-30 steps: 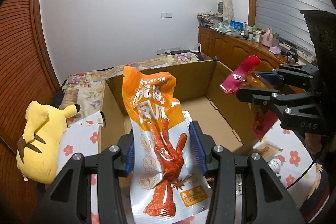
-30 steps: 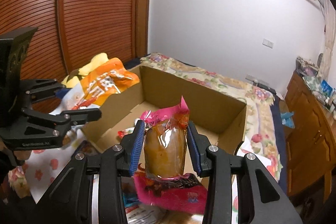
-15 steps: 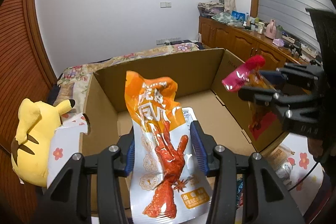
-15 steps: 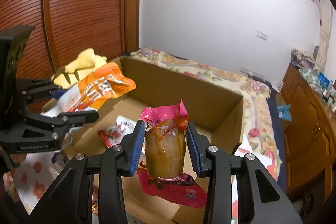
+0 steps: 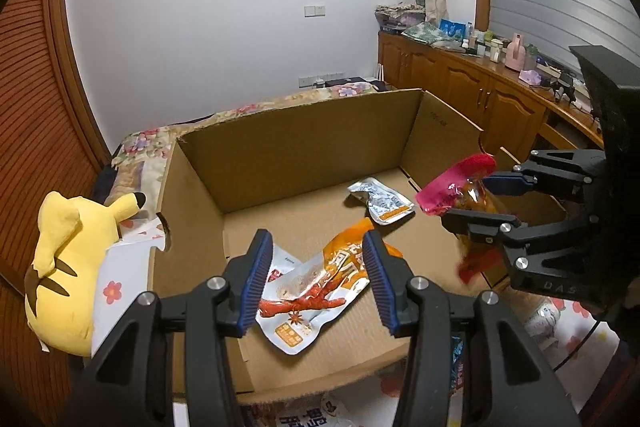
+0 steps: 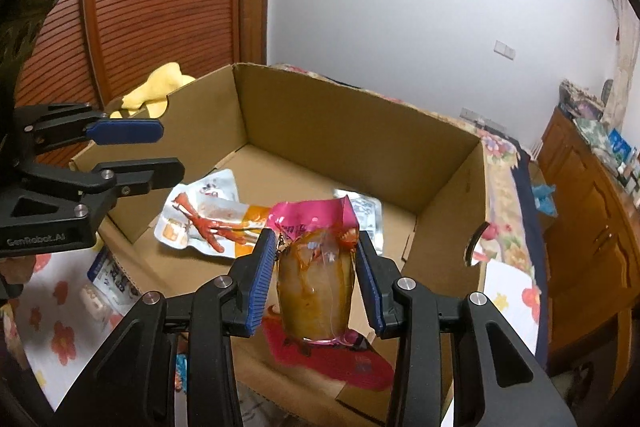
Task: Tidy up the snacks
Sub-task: 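Open left gripper over the box while right gripper drops the pink snack inside, then move both open grippers back from the box to the remaining snacks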
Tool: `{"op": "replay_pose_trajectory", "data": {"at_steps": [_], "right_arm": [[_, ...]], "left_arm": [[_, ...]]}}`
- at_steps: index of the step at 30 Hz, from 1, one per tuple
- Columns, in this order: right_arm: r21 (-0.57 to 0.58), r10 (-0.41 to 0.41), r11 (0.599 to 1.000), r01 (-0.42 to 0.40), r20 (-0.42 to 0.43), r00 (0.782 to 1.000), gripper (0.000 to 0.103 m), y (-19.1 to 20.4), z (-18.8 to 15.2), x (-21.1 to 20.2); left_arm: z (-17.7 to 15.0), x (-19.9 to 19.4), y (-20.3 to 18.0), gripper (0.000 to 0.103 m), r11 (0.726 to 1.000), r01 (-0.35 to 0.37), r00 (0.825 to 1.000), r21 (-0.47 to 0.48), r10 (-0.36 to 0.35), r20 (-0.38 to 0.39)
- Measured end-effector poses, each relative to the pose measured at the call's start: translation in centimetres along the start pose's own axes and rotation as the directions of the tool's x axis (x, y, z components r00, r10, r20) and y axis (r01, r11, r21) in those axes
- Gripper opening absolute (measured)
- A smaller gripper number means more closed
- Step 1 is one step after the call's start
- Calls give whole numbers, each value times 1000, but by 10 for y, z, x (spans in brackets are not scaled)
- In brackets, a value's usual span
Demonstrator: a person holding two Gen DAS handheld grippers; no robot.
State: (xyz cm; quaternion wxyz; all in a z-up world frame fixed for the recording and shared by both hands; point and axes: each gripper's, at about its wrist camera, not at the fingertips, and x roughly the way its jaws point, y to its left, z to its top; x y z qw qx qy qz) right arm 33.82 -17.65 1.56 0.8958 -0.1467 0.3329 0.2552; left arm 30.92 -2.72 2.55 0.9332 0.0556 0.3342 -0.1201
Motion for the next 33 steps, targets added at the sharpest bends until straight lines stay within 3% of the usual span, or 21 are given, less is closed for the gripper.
{"op": "replay_pose_trajectory", "data": {"at_steps": [8,19,24,33], "right_arm": [[15,-22,1000,22,14,1000,31,-2,-1,-13],[28,-16,1000,14,61,998,31,5,-4,-51],[45,-11,999,7,72,997,33,8,-17,-68],[101,-43,994,35,78,996,48,5,-47,-96]], "left_arm": [[-7,-17,-4,47,1000,-3,1000,5,3,14],[-24,-47,-5,48,1000,-5,999,-3,5,40],[-40,-62,-7,48,1000,-4,999,-11,5,50],[-72,-80,-11,48,1000,-15,1000,1,15,26]]}}
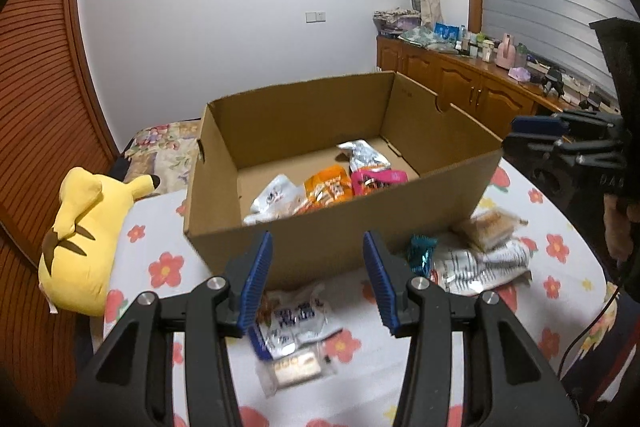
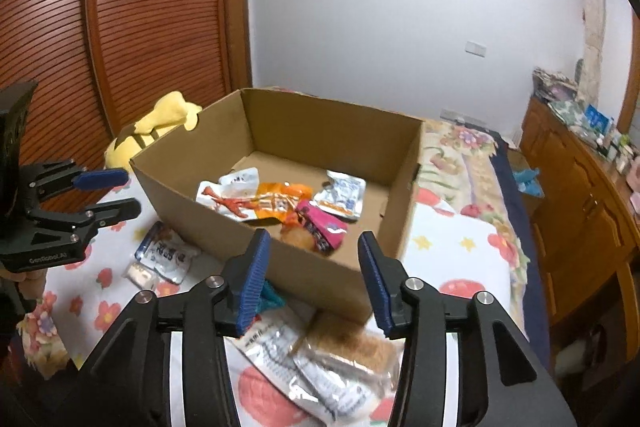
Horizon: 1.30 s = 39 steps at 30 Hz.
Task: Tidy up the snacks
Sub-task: 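Move both open grippers back from the box to the remaining snacks, then lower left gripper onto the cream bar packet while right gripper reaches the long white packet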
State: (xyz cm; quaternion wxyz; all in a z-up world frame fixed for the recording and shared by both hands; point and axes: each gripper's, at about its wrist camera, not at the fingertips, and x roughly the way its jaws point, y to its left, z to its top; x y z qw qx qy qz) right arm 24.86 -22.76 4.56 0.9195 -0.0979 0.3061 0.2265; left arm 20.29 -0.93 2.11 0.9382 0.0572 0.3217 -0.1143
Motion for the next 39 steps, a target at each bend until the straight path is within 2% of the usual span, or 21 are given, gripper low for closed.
{"op": "replay_pose_trajectory", "data": {"at_steps": [3,9,12,19,27,36,39], "right_arm": [[13,-3,1000,3,-1,1000,55,-3,-9,-9],[41,2,999,0,-48,999,56,-4,-39,-9],[50,26,999,-22,-83,996,56,-1,-58,-3],[68,64,996,-52,-185,981,56,2,-97,27],[110,114,990,-90,-230,966,57,-3,-109,48],[38,179,984,-175,-274,945,60,27,-119,31],[20,166,986,-167,-267,949,62,33,-119,29]], "left_arm": [[-11,-5,0,48,1000,-2,1000,-4,2,-4],[-40,-5,3,52,1000,-5,999,-29,4,-33],[-61,1,7,56,998,-9,998,-56,6,-62],[-95,21,15,56,996,-17,990,-84,5,-139],[-106,28,20,56,996,-14,987,-94,-1,-158],[-105,36,19,56,994,-5,987,-110,-13,-159],[-103,40,19,56,994,-5,987,-113,-13,-160]]}}
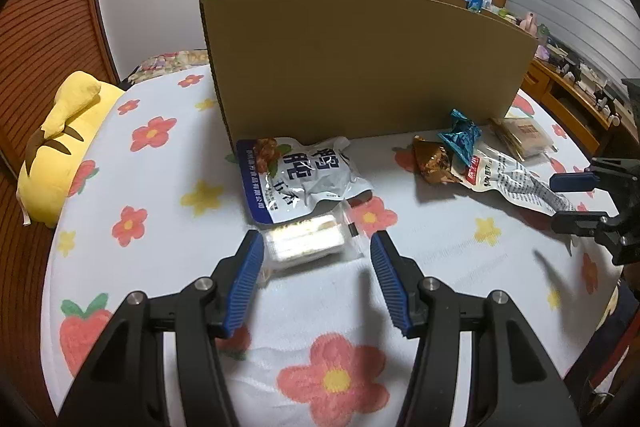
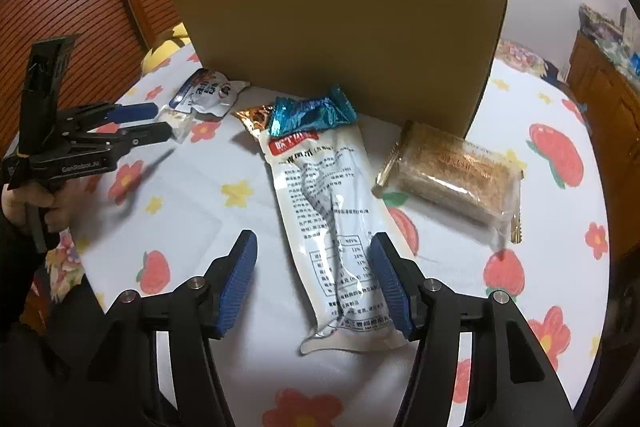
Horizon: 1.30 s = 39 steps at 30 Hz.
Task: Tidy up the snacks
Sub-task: 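Lower left gripper onto the cream bar packet while right gripper reaches the long white packet, then close the left gripper on the cream bar packet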
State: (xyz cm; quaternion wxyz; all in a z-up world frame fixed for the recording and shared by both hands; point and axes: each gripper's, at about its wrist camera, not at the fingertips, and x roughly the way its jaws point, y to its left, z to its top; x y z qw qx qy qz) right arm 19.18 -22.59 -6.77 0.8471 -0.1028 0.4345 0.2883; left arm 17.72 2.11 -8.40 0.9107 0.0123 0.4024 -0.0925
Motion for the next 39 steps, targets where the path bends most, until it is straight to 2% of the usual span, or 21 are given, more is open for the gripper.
{"op": "replay_pose_trajectory", "data": {"at_steps": [12,18,26,27,28,30,39], "right_arm": [[-59,-122,991,121,-15,992,69,1,7,26],[-44,-114,992,115,25,993,75,-1,4,28],[-42,-111,993,113,31,993,76,-1,4,29],[-42,-112,993,113,31,993,76,-1,4,29],[-42,-112,993,113,31,993,77,-1,4,29],[-43,-112,993,114,31,993,77,-1,4,30],[-43,-113,993,114,31,993,77,0,4,30]], "left_arm": [[4,8,-1,55,1000,-23,1000,6,23,3],[4,12,-1,60,999,-31,999,7,31,-13],[3,18,-2,62,999,-52,999,17,52,-16],[3,18,-2,61,998,-52,998,19,52,-17],[2,18,-2,50,998,-63,998,25,64,-23],[-1,15,-4,47,995,-93,995,47,94,-17],[-17,-4,1,46,999,-48,999,26,48,-13]]}}
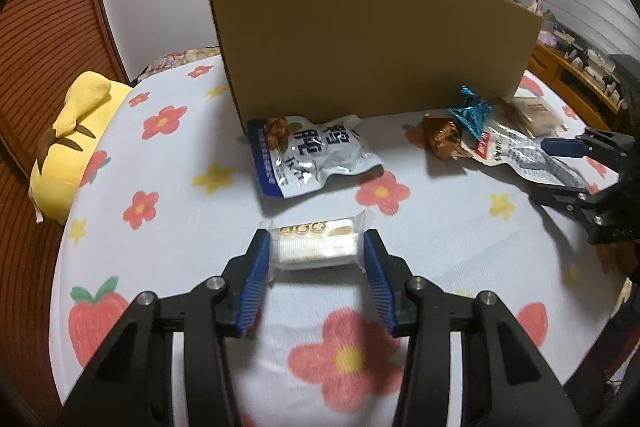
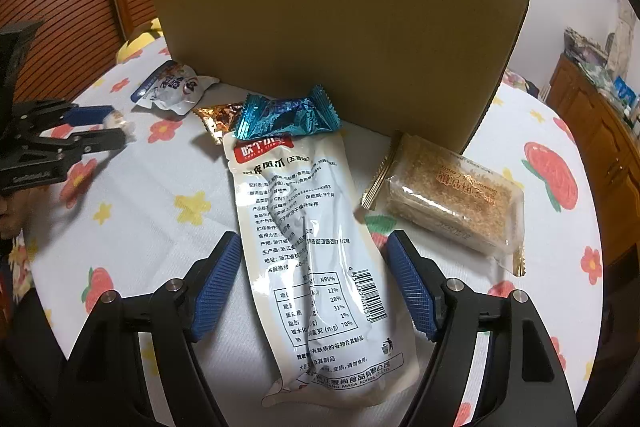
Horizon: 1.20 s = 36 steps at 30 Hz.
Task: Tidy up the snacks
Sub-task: 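Close the left gripper on the cream bar packet, then close the right gripper on the long white chicken-feet packet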
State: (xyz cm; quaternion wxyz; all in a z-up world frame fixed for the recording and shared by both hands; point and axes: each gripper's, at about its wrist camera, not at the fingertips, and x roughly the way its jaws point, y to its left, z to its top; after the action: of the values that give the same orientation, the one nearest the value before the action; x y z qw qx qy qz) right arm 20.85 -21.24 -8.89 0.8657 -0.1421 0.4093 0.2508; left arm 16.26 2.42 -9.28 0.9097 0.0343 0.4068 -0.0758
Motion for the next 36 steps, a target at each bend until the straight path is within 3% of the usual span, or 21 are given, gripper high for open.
{"op": "replay_pose_trajectory", "data": {"at_steps": [10,18,31,36], "right_arm": [[0,0,1000,0,0,1000,77,0,0,0],[4,0,1000,0,0,1000,77,0,0,0],[-72,8,997,-8,-1,1000,40,20,0,-19],[-76,3,997,-4,-12,1000,39,21,-2,-22]], "left_arm": [[-13,-33,4,46,997,49,997,-61,-45,69],[-11,-48,-5,46,996,69,992,-53,-63,105],[-12,-50,-7,46,995,77,991,-57,-71,110],[-13,-50,-8,46,995,83,991,-56,-76,108]]}}
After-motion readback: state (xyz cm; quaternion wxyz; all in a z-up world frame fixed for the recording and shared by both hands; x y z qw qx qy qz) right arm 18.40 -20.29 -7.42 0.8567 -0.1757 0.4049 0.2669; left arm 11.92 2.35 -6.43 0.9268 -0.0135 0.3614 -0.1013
